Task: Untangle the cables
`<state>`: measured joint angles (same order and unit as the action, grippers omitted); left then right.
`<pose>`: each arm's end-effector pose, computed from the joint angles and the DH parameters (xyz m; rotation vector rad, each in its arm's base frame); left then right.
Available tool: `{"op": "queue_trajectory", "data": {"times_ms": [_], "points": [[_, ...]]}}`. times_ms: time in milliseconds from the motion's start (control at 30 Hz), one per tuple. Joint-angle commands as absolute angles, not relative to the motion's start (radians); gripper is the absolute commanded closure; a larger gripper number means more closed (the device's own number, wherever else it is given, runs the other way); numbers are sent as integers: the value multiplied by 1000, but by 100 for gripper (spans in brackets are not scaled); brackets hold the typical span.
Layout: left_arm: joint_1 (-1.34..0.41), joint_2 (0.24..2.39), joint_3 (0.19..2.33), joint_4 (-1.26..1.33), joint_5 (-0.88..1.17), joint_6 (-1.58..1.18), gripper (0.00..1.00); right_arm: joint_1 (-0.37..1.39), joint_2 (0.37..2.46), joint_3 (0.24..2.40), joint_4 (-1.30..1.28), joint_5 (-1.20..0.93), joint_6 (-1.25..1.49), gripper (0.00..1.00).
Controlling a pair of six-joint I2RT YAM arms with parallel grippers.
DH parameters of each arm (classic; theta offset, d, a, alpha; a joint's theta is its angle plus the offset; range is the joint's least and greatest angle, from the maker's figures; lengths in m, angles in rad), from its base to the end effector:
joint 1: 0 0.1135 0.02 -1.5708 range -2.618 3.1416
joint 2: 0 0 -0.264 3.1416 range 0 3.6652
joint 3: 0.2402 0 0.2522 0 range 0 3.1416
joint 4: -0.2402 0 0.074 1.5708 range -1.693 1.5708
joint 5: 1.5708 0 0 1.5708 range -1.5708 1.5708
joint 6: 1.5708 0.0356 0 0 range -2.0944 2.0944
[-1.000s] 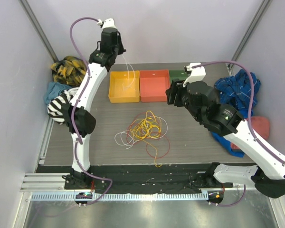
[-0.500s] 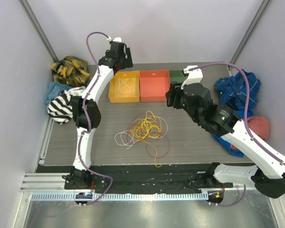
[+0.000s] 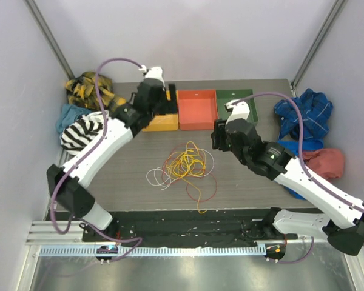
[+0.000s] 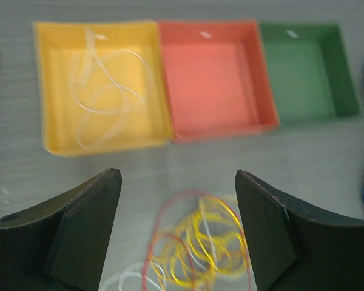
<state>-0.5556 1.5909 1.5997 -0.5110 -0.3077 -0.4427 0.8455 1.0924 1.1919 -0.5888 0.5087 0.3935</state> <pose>0.3152 -0.1830 0.3876 -0.0722 2.0597 -0.3019 0.1649 0.1599 0.3825 -0.1424 1.9990 0.2712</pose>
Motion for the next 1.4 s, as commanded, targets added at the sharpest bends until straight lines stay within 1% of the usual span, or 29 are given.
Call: {"op": "queue_trajectory", "data": {"times_ms": [0, 100, 133, 200, 233, 433, 567, 633, 800, 833, 900, 1067, 1133, 1200, 1233, 1300, 1333, 1367], "points": [[-632, 1438, 1348, -515, -335, -546, 20, 841, 1092, 1071, -546, 465, 478, 47], [-634, 1316, 1229, -514, -327, -583, 20, 839, 1149, 1016, -479, 492, 518, 47], [-634, 1292, 1166, -518, -337, -586, 20, 839, 1173, 1009, -459, 482, 525, 47], [-634, 1220, 1123, -531, -351, -594, 20, 839, 1221, 1020, -392, 442, 520, 50], [-634, 1198, 1082, -540, -347, -604, 20, 841, 1288, 1032, -378, 413, 520, 50], [-634, 1100, 967, -537, -290, -638, 20, 839, 1576, 1173, -305, 431, 506, 50], [-634, 1066, 911, -545, -282, -646, 20, 835, 1716, 1270, -299, 486, 489, 51], [-634, 1054, 899, -540, -281, -649, 20, 824, 1759, 1285, -299, 512, 489, 52], [-634, 1048, 884, -537, -279, -657, 20, 798, 1786, 1302, -310, 541, 482, 56], [-634, 1052, 882, -535, -273, -660, 20, 787, 1790, 1301, -308, 532, 482, 58], [-634, 1061, 882, -523, -265, -667, 20, 776, 1810, 1299, -311, 529, 477, 61], [-634, 1103, 903, -522, -245, -676, 21, 765, 1807, 1263, -295, 529, 488, 58], [-634, 1108, 907, -520, -245, -678, 21, 764, 1812, 1262, -287, 520, 477, 59], [-634, 1112, 908, -517, -242, -681, 21, 761, 1813, 1269, -287, 508, 468, 64], [-634, 1114, 908, -515, -239, -683, 21, 761, 1810, 1267, -287, 497, 465, 74], [-634, 1115, 905, -509, -227, -686, 21, 758, 1801, 1262, -285, 489, 463, 83], [-634, 1118, 902, -500, -221, -692, 22, 759, 1789, 1252, -290, 480, 460, 94], [-634, 1124, 899, -491, -201, -695, 22, 756, 1778, 1246, -291, 480, 463, 98]]}}
